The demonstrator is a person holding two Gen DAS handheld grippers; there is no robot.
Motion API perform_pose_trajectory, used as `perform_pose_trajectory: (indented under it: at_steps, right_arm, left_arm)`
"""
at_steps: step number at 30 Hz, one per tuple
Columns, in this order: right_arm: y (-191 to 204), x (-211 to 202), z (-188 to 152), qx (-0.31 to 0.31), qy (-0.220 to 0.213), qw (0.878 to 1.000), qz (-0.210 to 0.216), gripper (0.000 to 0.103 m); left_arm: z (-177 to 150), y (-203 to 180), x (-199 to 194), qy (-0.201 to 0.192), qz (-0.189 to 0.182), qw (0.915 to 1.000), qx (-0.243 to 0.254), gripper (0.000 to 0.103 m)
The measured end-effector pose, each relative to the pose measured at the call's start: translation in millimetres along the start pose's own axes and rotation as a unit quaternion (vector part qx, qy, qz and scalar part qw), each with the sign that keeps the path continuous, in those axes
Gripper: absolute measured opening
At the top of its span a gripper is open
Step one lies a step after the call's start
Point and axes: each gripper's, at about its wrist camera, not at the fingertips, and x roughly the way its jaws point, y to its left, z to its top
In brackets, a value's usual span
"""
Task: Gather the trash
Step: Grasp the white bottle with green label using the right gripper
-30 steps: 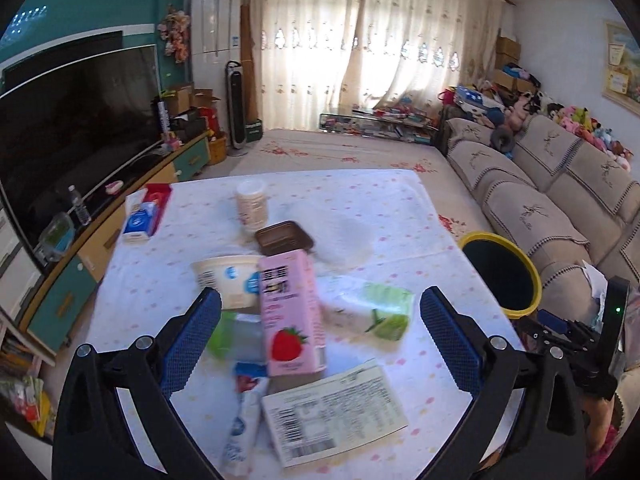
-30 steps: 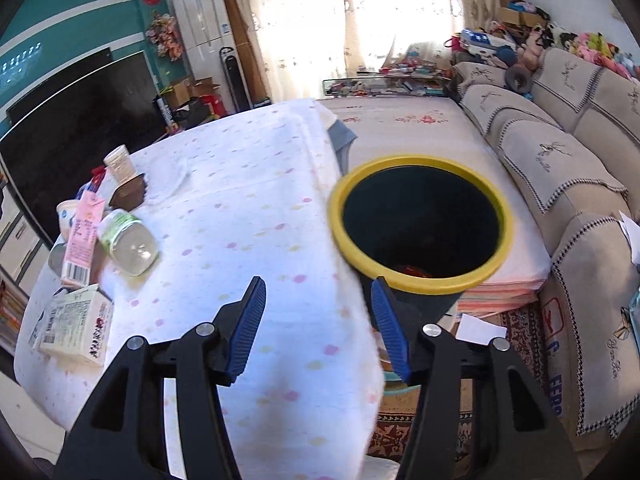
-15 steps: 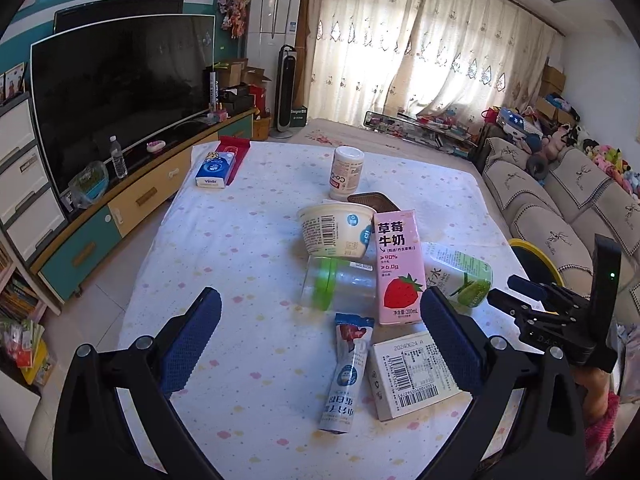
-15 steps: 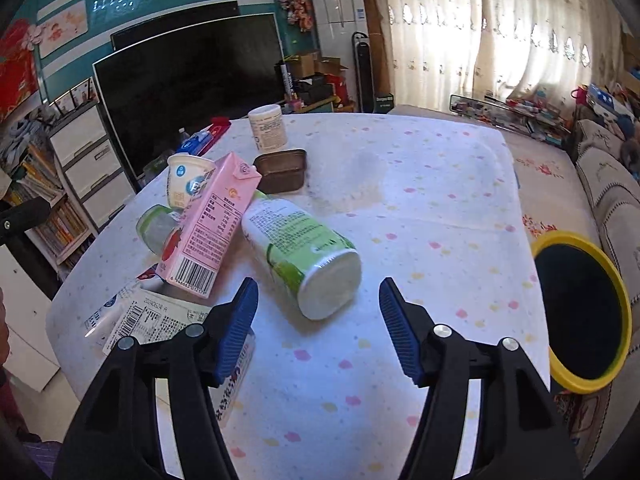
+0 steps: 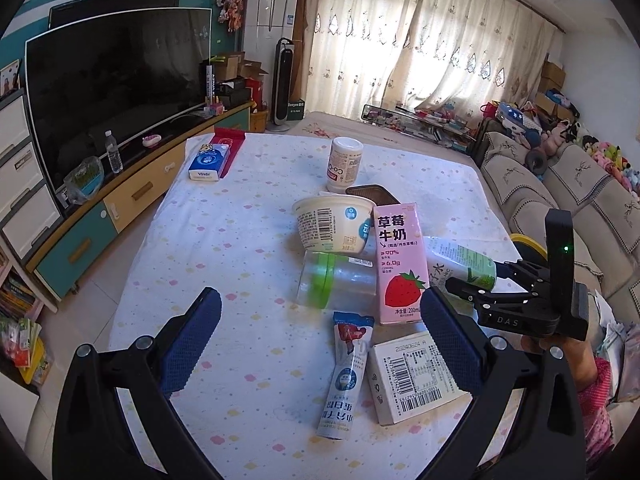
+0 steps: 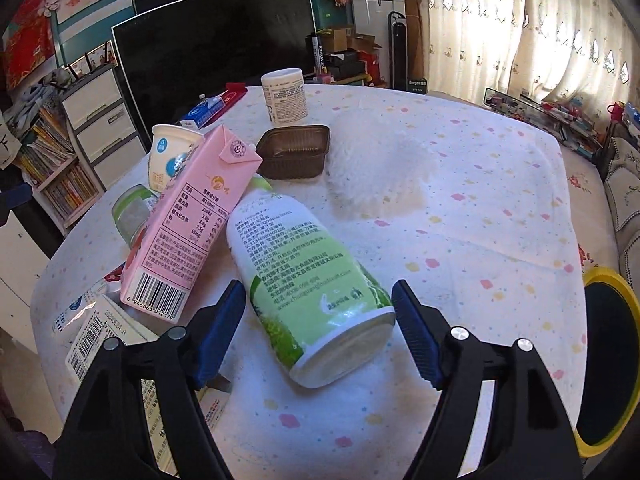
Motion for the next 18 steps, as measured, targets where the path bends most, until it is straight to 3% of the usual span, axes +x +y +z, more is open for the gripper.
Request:
perform_pose_trajectory:
  at_steps: [7,18]
  right_arm:
    - [3,-22,-12,0.01,-0.025,1.0,0.013,0.06]
    - [-7,-118,-23,0.058,-0.134,0.989,-0.01,0.052]
  left_arm:
    - [-1,-5,9,0.009,-0.003,1.0,0.002,0.098]
    - [-4,-11,14,0.012,-0.009,0.9999,0.005,0.098]
